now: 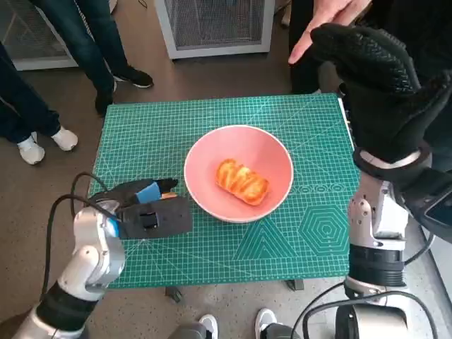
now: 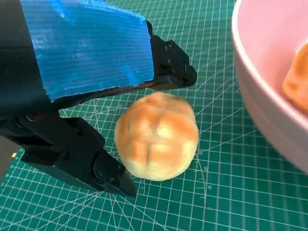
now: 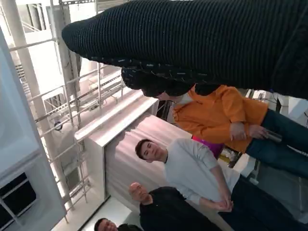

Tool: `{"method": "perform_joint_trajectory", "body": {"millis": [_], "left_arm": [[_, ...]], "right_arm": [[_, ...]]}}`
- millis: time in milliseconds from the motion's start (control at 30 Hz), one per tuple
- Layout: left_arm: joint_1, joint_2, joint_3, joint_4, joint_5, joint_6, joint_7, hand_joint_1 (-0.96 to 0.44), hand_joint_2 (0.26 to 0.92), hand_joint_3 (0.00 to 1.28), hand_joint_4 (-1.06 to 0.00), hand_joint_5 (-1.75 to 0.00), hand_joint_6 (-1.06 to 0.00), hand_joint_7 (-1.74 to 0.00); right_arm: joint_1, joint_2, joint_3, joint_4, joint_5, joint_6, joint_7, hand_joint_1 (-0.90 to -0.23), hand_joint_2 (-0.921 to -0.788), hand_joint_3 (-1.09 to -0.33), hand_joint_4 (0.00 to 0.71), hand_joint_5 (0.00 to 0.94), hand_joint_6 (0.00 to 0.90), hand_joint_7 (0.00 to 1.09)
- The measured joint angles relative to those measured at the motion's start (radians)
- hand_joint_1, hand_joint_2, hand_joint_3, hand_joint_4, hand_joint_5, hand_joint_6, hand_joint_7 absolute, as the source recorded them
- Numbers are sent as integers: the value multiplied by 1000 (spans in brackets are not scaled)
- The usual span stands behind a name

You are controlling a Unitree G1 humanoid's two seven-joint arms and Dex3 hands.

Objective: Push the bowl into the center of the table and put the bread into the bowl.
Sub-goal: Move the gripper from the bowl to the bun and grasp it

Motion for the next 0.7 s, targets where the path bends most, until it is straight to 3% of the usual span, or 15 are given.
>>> {"method": "perform_joint_trajectory", "body": {"millis": [100, 167, 233, 300, 400, 433, 467, 567, 700], "left_arm": [[-5, -2, -13, 32, 2, -16, 24, -19, 737, 21, -501, -114, -468, -77], [-6, -6, -20, 50, 4, -29, 46, -1, 750, 18, -529, -418, -518, -74], [-8, -10, -24, 63, 8, -43, 72, 183, 833, 29, -619, -796, -568, -91], [-16, -16, -29, 83, 15, -57, 105, 282, 864, 31, -695, -965, -630, -125], [-21, -22, -35, 112, 20, -74, 146, 354, 874, 62, -742, -1097, -692, -310], [-21, -23, -38, 120, 23, -83, 161, 367, 837, 152, -736, -1145, -657, -484], [-21, -23, -41, 128, 26, -93, 175, 237, 808, 235, -708, -1238, -658, -667], [-21, -19, -54, 150, 42, -129, 208, 80, 770, 338, -644, -1366, -690, -875], [-21, -12, -60, 162, 47, -157, 223, 23, 730, 430, -575, -1411, -714, -1014]], "right_arm": [[0, 0, 0, 0, 0, 0, 0, -663, -921, -757, 310, 0, 226, 401], [0, -1, 0, -1, 0, 0, 0, -664, -921, -755, 311, 0, 226, 400], [0, -2, -1, -2, 0, 0, 0, -664, -921, -755, 311, 0, 227, 399], [0, -3, -1, -3, 0, 0, 0, -663, -921, -754, 311, 0, 227, 398], [0, -2, 0, -7, 0, 0, 0, -661, -921, -754, 311, 0, 228, 397], [0, -3, 0, -8, 0, 0, 0, -661, -921, -754, 311, 0, 228, 397], [0, -3, 0, -8, 0, 0, 0, -660, -921, -754, 311, 0, 228, 396], [0, -3, 0, -10, 0, 1, 0, -660, -921, -755, 311, 0, 229, 395], [1, -3, -1, -12, 1, 3, 0, -660, -921, -756, 311, 0, 229, 394]]}}
